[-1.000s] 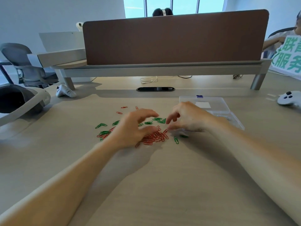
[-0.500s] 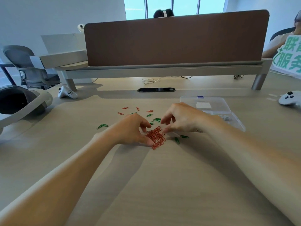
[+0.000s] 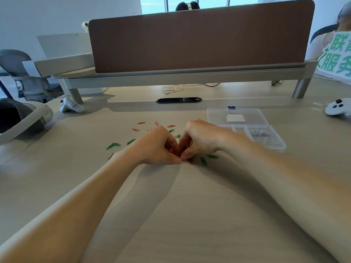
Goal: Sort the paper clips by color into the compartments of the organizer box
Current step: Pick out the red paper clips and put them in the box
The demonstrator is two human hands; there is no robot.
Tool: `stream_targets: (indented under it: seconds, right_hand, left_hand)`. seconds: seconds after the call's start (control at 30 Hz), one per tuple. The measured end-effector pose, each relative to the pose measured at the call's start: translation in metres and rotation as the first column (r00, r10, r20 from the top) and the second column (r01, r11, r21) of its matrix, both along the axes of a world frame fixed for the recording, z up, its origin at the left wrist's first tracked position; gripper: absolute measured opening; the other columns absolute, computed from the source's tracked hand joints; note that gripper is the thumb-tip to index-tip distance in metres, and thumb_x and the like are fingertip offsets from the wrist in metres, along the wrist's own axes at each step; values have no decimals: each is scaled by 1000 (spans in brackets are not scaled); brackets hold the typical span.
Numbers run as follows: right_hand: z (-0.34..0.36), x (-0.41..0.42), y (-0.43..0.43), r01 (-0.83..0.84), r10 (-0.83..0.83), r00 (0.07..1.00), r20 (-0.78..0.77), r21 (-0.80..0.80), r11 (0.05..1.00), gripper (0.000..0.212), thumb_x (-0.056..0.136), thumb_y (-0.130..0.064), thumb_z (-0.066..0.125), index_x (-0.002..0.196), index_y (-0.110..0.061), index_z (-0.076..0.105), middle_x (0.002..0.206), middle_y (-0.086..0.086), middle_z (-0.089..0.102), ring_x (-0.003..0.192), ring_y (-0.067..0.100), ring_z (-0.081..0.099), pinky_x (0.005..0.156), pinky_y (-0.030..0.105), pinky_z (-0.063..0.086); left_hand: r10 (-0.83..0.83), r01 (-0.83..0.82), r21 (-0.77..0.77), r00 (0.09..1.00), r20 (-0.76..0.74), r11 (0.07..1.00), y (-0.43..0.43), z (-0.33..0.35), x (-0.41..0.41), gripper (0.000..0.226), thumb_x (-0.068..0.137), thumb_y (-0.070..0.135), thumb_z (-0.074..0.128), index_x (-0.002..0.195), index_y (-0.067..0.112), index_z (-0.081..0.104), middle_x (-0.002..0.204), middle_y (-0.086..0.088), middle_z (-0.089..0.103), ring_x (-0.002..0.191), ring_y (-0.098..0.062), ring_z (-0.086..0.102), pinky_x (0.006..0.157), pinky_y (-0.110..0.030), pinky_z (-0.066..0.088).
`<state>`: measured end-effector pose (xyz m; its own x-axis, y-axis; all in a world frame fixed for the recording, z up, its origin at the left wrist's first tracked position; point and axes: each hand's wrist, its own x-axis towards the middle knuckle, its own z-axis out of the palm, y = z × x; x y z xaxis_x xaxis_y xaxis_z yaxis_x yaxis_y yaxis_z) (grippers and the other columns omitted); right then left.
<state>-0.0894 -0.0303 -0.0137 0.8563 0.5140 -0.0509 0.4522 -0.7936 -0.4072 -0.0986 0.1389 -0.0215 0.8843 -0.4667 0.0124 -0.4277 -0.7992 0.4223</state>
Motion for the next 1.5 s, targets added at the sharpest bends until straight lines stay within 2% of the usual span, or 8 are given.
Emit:
stream_targets:
  seconds: [0.13,0.23,0.33,0.57,0.87,1.2,1.33,1.5]
  right_hand:
    - [-1,-2,-4,71,-50,990,-131,161,984,10,77,-11,79,87,-14,79,69,-3,74,65,12,72,67,24,59]
    - [3,-3,-6,81,-60,993,-104,218,973,12,76,-10,80,88,-12,79,72,-1,75,66,15,72,68,26,60]
    - [10,-5,-11,109,-67,987,-146,298,948,14,76,-6,80,90,-6,78,76,3,75,64,14,72,64,22,58]
    - [32,-14,-47,191,-137,977,-162,391,900,14,76,-6,79,90,-4,77,77,9,75,64,15,71,63,22,57]
    - [46,-21,-136,358,-334,934,-129,368,858,17,76,-2,79,92,0,76,78,13,74,63,18,70,59,18,54]
    - [22,-9,-202,481,-448,876,-179,400,780,16,75,-1,79,91,-1,76,79,12,75,71,23,73,63,20,57]
    - [7,-2,-208,485,-445,874,-196,426,764,16,75,1,78,90,-1,76,80,14,74,70,22,73,64,21,57]
    - [4,1,-208,474,-424,880,-213,400,784,17,72,7,78,88,3,75,73,12,73,61,16,71,59,19,55]
  left_hand:
    - [9,-8,-61,1000,14,998,0,0,0,13,73,25,81,85,21,78,69,6,72,60,-2,62,61,-17,50]
    - [15,-12,-88,999,28,996,0,5,0,13,73,24,81,86,23,78,73,8,73,64,-4,64,64,-16,54]
    - [5,-4,-127,1000,8,992,-2,14,1,13,73,21,81,85,22,77,72,11,71,61,0,63,57,-9,48]
    - [-78,83,-118,996,52,990,-35,41,9,17,73,24,80,89,19,78,75,7,74,67,-5,68,72,-21,57]
    - [-244,253,-131,966,80,958,-132,54,30,18,75,22,79,91,16,77,80,5,74,71,-9,69,74,-22,58]
    - [-300,307,-93,950,83,947,-206,34,60,17,75,23,80,90,16,77,74,4,73,63,-5,67,66,-17,55]
    - [-291,296,-57,953,85,953,-213,24,67,18,74,26,80,89,18,77,73,7,73,60,0,63,56,-6,48]
    - [-308,312,-55,949,72,948,-213,20,67,18,70,24,83,86,19,78,74,6,74,65,-3,67,67,-16,54]
